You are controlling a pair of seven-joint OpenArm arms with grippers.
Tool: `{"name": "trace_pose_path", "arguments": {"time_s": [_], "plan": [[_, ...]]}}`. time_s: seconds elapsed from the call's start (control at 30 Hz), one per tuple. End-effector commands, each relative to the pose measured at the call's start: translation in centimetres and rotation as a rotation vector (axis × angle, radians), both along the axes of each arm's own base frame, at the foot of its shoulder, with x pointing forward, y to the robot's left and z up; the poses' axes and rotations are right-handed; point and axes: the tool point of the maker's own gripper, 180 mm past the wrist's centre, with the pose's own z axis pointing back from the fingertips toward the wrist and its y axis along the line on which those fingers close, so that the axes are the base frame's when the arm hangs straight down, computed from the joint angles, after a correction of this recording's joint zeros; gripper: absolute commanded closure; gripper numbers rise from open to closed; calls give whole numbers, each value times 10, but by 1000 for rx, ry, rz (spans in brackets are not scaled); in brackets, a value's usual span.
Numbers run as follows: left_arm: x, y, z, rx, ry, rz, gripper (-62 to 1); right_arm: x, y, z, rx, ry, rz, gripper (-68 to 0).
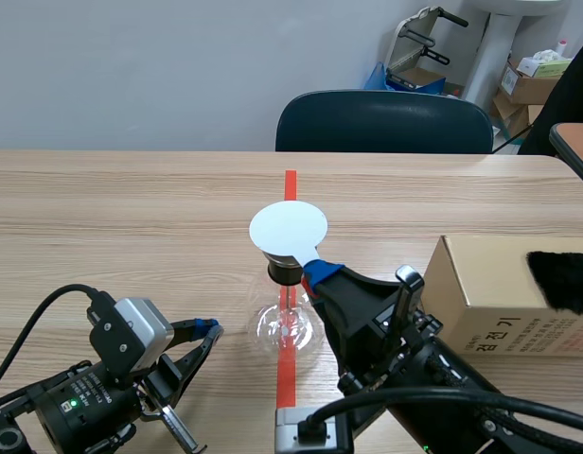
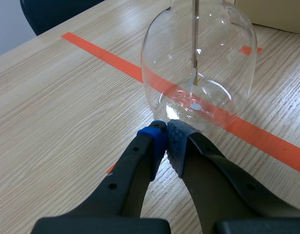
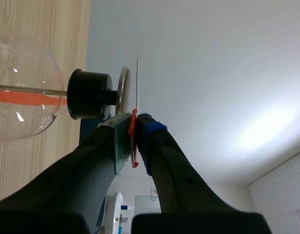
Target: Do the electroscope experiment
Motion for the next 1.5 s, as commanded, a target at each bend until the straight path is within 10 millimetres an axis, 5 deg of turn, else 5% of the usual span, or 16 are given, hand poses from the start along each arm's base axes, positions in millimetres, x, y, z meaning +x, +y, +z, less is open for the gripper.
{"name": "trace_pose_path", "arguments": {"time_s": [0.0,1.47], "plan": [[1,-2,5,-21,-14,7,-40,5,-3,9,6,-34,-3,-20],[1,-2,2,-11,-4,10,-40,5,-3,9,6,-34,-3,-20]]}}
